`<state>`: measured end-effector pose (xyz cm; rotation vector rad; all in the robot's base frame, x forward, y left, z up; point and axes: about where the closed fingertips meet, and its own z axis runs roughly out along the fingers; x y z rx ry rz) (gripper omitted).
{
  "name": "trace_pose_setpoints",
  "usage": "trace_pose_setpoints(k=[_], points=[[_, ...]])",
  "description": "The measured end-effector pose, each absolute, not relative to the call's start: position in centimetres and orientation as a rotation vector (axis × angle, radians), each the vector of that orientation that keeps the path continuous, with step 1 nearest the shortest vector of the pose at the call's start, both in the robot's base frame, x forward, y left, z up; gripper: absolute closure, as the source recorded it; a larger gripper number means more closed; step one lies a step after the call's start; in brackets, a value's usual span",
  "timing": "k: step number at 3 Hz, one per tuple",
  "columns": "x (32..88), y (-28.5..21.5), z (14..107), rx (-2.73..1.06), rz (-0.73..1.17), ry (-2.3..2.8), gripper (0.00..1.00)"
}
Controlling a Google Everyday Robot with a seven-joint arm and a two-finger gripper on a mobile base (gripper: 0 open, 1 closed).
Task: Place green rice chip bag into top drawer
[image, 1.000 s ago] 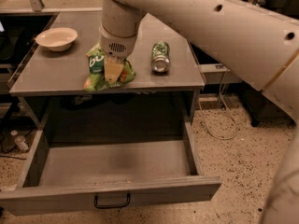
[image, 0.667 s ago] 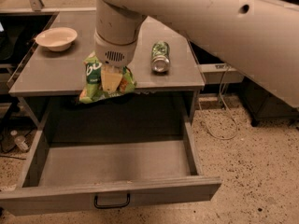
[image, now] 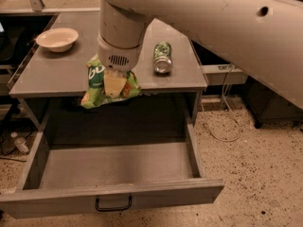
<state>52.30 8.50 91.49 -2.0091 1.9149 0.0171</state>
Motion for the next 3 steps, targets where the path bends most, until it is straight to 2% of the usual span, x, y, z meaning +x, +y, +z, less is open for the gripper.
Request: trace_pose_setpoints(k=[1, 2, 3], points=[[48.8, 7.9, 90.9, -1.978, 0.064, 1.964, 1.00], [44.4, 8.2, 87.7, -1.953, 0.200, 2.028, 1.00], [43.7, 8.1, 86.9, -1.962, 0.220, 2.043, 1.00]])
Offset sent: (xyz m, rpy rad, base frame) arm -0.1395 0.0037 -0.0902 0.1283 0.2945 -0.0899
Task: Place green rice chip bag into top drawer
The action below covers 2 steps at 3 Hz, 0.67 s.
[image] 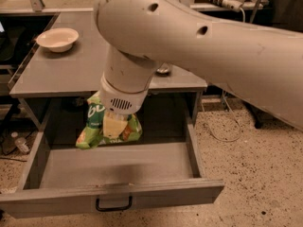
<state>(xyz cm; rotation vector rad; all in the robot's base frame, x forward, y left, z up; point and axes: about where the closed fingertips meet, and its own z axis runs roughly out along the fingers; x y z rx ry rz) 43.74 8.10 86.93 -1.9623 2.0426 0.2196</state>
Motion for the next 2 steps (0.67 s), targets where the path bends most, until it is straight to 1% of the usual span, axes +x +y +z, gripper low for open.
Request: trace_pose_setpoints(k=[1, 2], points=[[43.7, 8.1, 86.9, -1.962, 0.219, 2.042, 1.00], [42.2, 9.4, 83.6, -1.942, 0.276, 2.075, 1.00]])
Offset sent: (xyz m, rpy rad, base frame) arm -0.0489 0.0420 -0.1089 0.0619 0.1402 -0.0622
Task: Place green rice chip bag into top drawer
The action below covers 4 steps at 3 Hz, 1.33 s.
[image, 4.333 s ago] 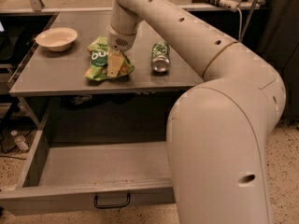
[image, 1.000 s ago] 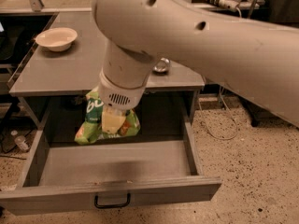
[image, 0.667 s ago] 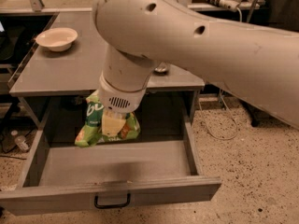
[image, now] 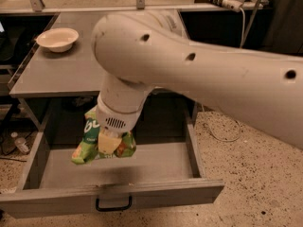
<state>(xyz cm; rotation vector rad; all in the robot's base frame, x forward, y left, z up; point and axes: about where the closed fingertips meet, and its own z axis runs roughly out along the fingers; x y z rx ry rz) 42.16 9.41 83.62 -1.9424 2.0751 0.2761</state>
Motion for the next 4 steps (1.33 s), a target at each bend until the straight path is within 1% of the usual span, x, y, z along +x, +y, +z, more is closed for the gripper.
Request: trace_pose_setpoints(k=[2, 4], points=[[40.8, 12.3, 75.0, -1.916, 0.417, 2.117, 1.00], [43.7, 14.1, 70.9, -1.974, 0.475, 2.045, 1.00]])
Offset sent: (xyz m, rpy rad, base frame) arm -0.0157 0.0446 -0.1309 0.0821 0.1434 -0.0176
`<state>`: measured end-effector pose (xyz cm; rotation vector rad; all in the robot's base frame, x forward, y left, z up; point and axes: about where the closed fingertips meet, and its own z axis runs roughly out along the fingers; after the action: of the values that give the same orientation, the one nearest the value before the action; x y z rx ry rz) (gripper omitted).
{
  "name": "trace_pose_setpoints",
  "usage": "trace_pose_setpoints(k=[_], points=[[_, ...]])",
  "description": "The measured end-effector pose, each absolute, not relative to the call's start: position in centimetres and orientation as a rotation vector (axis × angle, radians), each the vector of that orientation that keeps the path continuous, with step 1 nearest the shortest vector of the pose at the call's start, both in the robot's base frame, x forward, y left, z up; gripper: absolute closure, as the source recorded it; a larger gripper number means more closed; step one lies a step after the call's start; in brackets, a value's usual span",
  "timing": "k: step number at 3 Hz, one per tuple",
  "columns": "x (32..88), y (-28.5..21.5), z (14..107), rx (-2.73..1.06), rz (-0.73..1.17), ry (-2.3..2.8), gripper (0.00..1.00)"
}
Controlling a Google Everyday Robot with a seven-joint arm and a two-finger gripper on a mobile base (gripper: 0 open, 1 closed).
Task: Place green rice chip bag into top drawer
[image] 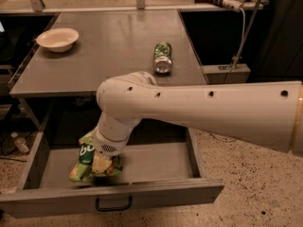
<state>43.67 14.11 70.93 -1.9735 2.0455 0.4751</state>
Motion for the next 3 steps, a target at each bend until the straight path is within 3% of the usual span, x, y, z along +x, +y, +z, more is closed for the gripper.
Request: trace_pose_setpoints(k=[3], points=[[47.5, 14.9, 66.4, -2.013, 0.526, 1.983, 1.00]])
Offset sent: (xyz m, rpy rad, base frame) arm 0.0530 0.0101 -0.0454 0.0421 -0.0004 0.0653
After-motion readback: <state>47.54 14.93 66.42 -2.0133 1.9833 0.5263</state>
